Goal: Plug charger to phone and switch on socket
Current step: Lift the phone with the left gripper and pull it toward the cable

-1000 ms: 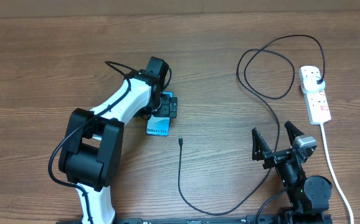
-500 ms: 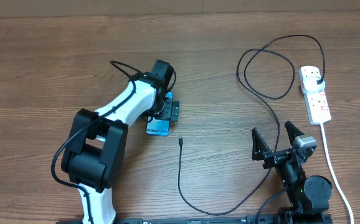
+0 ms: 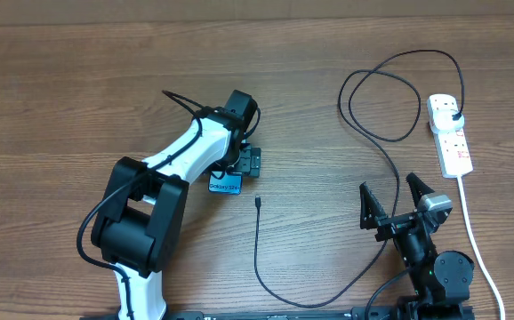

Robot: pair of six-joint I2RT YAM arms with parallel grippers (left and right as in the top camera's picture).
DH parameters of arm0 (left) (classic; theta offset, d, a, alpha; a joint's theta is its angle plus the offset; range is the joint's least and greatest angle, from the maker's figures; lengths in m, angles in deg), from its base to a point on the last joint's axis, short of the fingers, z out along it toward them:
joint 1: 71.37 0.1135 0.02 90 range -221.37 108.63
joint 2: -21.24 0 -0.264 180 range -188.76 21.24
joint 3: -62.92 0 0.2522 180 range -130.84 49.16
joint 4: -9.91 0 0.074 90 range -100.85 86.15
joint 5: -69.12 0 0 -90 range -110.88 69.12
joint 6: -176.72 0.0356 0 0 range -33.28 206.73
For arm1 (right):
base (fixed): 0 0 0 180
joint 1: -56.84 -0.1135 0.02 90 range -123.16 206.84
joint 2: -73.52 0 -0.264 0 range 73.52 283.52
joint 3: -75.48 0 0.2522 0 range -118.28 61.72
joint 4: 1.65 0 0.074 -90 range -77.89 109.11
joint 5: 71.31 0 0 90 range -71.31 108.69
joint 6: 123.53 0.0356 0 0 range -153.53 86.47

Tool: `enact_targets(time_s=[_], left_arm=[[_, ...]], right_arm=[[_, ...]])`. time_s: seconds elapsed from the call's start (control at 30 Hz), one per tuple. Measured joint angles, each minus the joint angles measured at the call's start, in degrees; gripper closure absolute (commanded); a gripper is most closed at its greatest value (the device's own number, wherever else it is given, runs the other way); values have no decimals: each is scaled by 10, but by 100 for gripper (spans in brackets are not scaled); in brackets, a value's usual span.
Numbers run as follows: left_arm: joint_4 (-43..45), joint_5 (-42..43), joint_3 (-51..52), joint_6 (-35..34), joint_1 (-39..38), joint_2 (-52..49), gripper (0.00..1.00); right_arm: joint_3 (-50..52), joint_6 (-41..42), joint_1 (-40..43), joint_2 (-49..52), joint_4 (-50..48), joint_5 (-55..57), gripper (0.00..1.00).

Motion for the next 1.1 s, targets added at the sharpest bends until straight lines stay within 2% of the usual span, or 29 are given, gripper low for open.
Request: enact_targets(time_s=[0.67,0.73,0.87,1.1], left_arm=[[-3,-8,0,-18,-4,1,0],[-3,-8,0,-18,-4,1,3],[-3,-9,0,-21,-4,1,18],[-3,-9,0,-21,-4,1,19]], right_arm=[[0,0,0,0,0,0,0],[0,0,0,0,0,0,0],[0,0,0,0,0,0,0],[0,0,0,0,0,0,0]])
